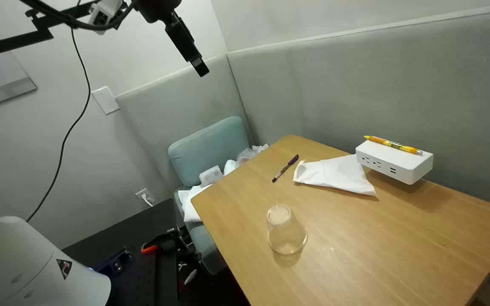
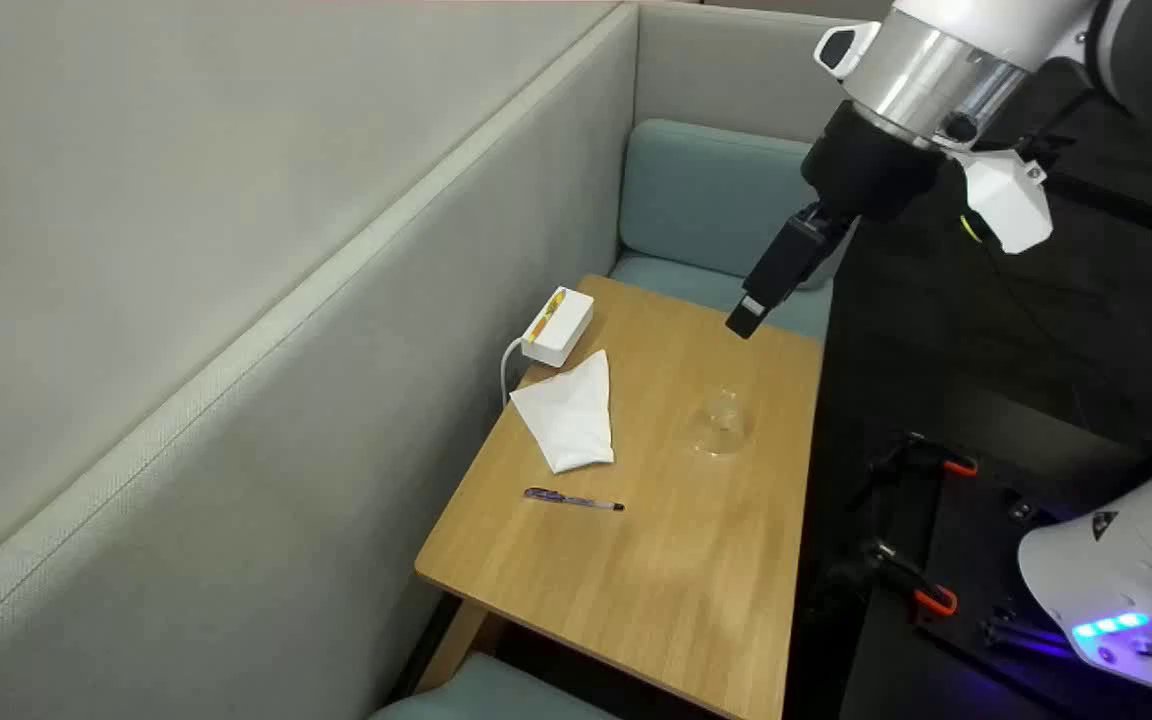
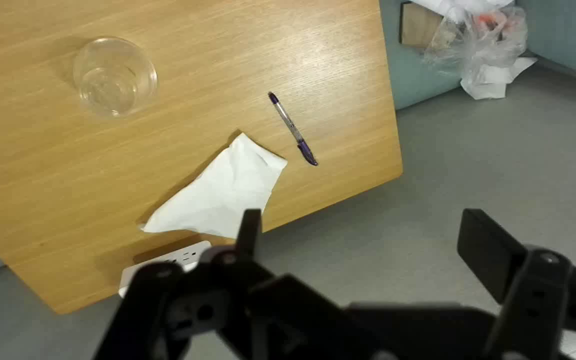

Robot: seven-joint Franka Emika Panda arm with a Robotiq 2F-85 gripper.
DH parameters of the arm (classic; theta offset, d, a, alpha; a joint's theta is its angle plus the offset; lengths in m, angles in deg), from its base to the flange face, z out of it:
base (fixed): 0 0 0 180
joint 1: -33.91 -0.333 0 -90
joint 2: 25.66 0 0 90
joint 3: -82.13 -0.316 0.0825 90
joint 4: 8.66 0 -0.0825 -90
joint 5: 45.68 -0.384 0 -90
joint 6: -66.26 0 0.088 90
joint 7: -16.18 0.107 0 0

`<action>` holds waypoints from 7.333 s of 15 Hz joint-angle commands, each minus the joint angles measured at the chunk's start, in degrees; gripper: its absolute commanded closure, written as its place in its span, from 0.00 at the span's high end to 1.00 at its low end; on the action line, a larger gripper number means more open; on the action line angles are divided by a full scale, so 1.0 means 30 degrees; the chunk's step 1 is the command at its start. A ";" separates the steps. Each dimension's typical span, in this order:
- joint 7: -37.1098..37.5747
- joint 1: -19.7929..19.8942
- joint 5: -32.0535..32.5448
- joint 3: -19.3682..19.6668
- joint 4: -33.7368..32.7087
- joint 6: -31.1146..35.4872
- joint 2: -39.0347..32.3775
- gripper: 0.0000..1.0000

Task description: Remove the plastic cup from on top of the other plastic cup and put it on the left side of the table

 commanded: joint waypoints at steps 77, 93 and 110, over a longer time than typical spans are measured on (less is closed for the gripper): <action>0.6307 -0.0275 0.4837 0.5006 0.0601 1.1689 -1.5154 0.70; 0.6018 0.0798 0.6782 0.5269 0.1215 0.6609 -1.0110 0.55; 0.3450 -0.0686 0.3756 -0.1485 0.0233 0.6331 -1.0530 0.59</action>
